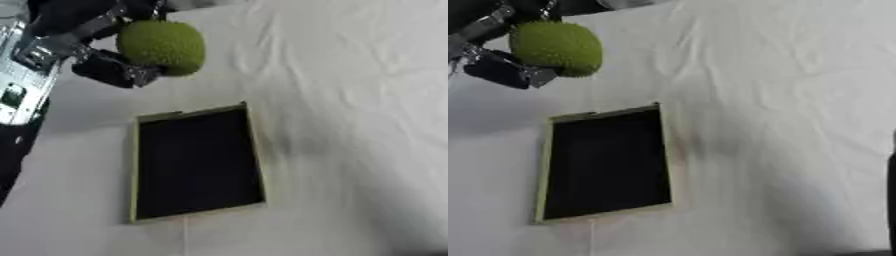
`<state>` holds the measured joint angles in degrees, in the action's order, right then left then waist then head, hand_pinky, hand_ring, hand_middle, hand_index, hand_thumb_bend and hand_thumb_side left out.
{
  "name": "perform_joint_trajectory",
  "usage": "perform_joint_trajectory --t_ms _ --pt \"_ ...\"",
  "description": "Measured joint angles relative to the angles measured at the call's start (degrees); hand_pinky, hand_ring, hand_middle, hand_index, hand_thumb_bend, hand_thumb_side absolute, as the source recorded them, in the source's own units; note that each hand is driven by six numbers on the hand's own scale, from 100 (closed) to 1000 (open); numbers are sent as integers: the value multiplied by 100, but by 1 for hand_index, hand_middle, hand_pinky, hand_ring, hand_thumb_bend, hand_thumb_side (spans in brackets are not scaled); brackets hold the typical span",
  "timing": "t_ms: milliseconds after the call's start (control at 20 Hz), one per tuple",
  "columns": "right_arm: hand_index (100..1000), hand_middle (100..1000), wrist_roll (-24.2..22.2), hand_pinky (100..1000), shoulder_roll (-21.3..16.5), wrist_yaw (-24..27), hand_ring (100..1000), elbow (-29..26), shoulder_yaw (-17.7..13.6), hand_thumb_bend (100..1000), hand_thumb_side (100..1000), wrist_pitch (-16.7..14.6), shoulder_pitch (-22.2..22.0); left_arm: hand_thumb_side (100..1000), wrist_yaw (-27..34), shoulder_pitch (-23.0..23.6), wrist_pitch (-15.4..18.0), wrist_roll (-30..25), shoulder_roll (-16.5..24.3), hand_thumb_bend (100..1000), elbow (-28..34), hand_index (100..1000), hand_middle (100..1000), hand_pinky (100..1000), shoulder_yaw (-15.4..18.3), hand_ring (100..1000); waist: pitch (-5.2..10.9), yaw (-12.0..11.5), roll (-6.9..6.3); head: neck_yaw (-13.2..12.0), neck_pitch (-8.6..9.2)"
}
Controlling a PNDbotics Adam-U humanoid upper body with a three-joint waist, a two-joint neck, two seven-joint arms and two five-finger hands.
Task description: Pick up objects on the table and place them in the box.
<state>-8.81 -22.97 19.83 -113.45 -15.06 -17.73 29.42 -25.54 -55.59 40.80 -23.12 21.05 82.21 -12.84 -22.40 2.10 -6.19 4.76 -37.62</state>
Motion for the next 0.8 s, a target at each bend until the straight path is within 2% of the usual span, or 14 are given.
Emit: perform_joint_trajectory --t_ms 450,800 --pt "815 585 65 761 -50 -4 886 0 -10 100 514 -3 -23 285 407 537 -573 -573 -312 100 118 439 374 242 -84 455 53 -50 -12 159 -63" --pt "815 585 89 760 -82 -7 886 0 -11 100 512 3 -27 289 379 857 -738 -738 -450 100 81 446 378 237 -84 457 59 -78 -33 239 -112"
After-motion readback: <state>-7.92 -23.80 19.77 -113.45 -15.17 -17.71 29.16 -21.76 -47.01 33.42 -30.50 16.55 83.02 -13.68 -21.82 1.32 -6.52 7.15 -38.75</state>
